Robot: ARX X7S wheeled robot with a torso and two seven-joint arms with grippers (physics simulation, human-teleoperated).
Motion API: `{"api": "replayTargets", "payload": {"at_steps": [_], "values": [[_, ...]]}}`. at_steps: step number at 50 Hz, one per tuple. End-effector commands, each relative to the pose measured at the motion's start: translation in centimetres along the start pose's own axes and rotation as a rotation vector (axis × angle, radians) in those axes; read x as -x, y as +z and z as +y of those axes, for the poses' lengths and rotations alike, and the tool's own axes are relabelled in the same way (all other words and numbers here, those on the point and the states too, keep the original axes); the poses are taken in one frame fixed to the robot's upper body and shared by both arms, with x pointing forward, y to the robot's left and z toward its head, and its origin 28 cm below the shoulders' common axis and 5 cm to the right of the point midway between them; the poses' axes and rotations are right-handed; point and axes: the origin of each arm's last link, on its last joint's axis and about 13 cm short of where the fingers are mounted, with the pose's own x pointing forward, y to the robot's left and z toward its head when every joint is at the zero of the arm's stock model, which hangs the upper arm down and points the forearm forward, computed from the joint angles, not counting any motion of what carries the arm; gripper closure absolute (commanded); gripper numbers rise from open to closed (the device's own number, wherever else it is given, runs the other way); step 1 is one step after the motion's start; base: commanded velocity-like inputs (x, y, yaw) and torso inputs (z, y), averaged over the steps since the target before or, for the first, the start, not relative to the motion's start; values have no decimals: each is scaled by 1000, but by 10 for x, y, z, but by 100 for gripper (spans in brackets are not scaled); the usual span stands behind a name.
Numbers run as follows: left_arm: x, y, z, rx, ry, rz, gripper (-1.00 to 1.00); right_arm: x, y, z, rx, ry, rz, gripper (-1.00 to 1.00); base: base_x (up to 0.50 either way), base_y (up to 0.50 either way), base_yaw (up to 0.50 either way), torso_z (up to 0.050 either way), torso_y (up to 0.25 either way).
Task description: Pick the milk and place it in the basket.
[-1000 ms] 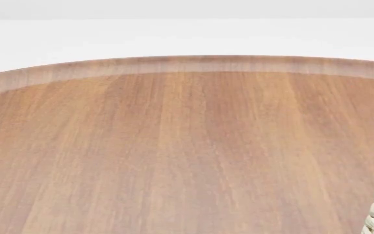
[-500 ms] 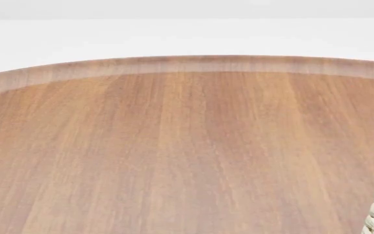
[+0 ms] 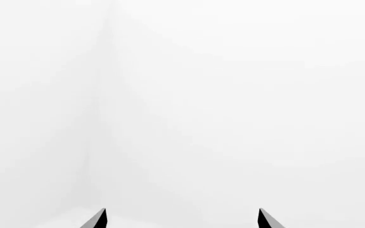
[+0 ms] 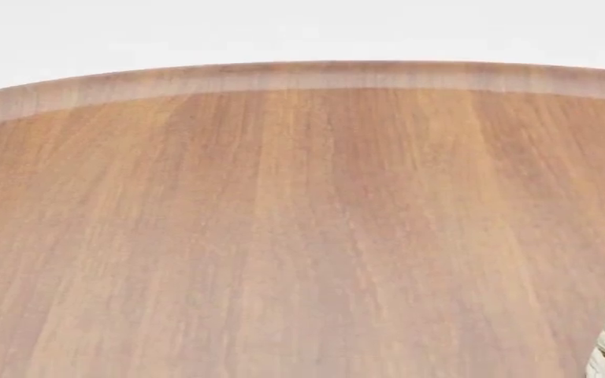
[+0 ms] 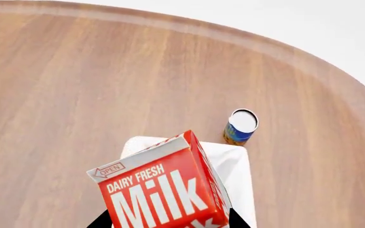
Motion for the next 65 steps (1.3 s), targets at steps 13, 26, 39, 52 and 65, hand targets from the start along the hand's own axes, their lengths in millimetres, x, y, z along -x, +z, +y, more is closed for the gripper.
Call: {"api": "replayTargets", "payload": {"at_steps": [13,26,39,52,65], "values": [[-1,1,-1,6,3,-3,-100,3,-1,-1,5,-16,-44,100,0,0,0,0,0],[0,0,0,1,-2,-7,-100,2,-2,-2,3,-14,-40,100,0,0,0,1,-225],[0,1,0,5,4,-8,-100,2,-4,-3,1,-18,-35,100,0,0,0,0,-13],[-1,1,1,18,9,-4,-100,2,-6,-4,0,-11,-25,100,0,0,0,4,-176],[-1,1,0,12,6,-5,-100,1,-8,-5,2,9,-5,100,0,0,0,0,0]]}}
